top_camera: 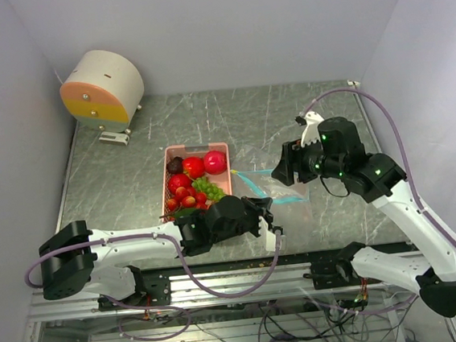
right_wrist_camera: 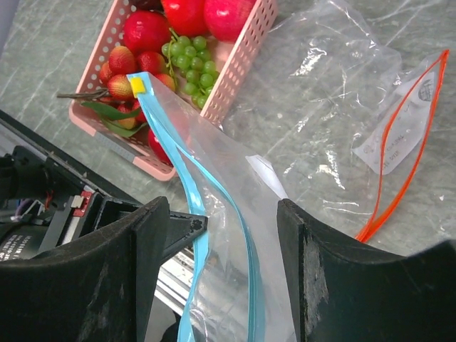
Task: Place the food in the zip-top bag and seal the zipper
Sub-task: Open the zipper of the food storage bag.
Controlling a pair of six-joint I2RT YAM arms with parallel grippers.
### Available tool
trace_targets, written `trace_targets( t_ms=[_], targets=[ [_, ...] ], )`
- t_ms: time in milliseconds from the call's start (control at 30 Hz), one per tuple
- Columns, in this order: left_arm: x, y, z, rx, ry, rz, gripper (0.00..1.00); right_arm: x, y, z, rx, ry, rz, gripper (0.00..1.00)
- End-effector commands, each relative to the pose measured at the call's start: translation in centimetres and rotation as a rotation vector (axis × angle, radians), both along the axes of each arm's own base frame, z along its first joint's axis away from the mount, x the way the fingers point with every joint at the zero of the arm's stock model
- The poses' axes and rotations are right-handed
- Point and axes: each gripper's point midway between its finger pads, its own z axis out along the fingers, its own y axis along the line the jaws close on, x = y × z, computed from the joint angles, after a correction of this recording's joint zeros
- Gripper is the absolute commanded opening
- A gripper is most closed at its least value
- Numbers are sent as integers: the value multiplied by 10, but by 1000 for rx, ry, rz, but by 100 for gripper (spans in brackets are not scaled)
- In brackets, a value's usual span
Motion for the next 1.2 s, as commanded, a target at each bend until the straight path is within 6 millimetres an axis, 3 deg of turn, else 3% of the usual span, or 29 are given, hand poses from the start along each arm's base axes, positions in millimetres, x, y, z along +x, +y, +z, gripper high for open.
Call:
trace_targets(
  t_ms=[0,300,467,533,567,800,933,1033,1167],
  targets=[
    [-1,-3,15,-23,-4,-2,7,-1,-6,-14,-68,-5,-5,62],
    [-1,-4,21,-19,-7,-7,7,-7,-7,-36,-115,21,22,51],
    [-11,-2,38,-77,20,-43,7,6,-21,-43,-155,-4,-86,23],
    [-15,1,48,-109,30,-51,7,15,-30,-38,-156,-40,-168,3],
    [-16,3,53,-120,37,-52,7,19,-35,-33,-152,-67,-214,0],
    [-35,12,100,-253,201,-76,7,42,-52,18,11,-280,-416,0],
    [-34,25,127,-337,286,-12,7,48,-68,38,26,-365,-509,0],
    [-27,43,142,-398,342,80,7,51,-82,40,-9,-390,-573,0],
    [-10,72,147,-489,363,235,7,54,-91,11,-77,-354,-625,0]
  ],
)
